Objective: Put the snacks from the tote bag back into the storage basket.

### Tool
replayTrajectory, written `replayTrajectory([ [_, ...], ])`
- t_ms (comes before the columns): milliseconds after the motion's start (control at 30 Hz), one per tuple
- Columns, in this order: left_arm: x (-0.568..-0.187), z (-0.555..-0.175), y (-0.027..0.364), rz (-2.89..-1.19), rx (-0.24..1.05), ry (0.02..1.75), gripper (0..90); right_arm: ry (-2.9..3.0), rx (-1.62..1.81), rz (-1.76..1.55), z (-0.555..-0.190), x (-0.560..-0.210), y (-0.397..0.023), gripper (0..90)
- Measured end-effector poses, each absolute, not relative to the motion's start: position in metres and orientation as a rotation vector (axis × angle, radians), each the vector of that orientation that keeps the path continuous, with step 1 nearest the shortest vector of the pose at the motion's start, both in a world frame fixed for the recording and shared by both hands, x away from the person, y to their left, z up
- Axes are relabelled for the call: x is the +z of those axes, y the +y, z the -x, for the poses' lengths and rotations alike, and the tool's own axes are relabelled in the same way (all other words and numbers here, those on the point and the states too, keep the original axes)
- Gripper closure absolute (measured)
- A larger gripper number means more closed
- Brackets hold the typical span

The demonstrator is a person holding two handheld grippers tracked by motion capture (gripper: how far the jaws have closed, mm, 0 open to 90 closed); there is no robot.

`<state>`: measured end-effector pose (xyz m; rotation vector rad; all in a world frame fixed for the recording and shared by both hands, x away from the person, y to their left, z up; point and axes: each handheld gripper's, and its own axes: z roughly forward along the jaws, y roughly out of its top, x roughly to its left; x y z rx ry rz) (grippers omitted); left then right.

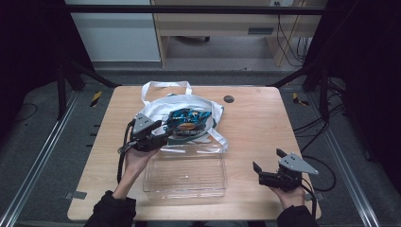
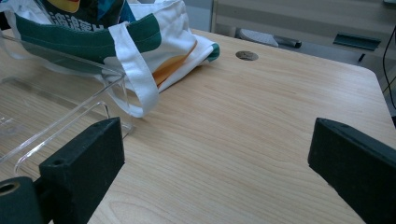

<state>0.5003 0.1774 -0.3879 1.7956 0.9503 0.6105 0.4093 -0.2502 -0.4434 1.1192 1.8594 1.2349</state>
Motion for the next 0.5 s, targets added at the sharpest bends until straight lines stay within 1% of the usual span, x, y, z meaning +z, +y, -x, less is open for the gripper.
replayTrajectory([
  [400, -0.389, -0.511, 0.173, -1.796, 0.604, 0.952, 51.9, 1.867, 1.231, -1.116, -0.411, -0.444, -0.249, 4.0],
  [500, -0.389, -0.513, 0.172, -1.796, 0.593, 0.95, 56.8, 1.871, 1.23, -1.117, -0.411, -0.444, -0.249, 4.0],
])
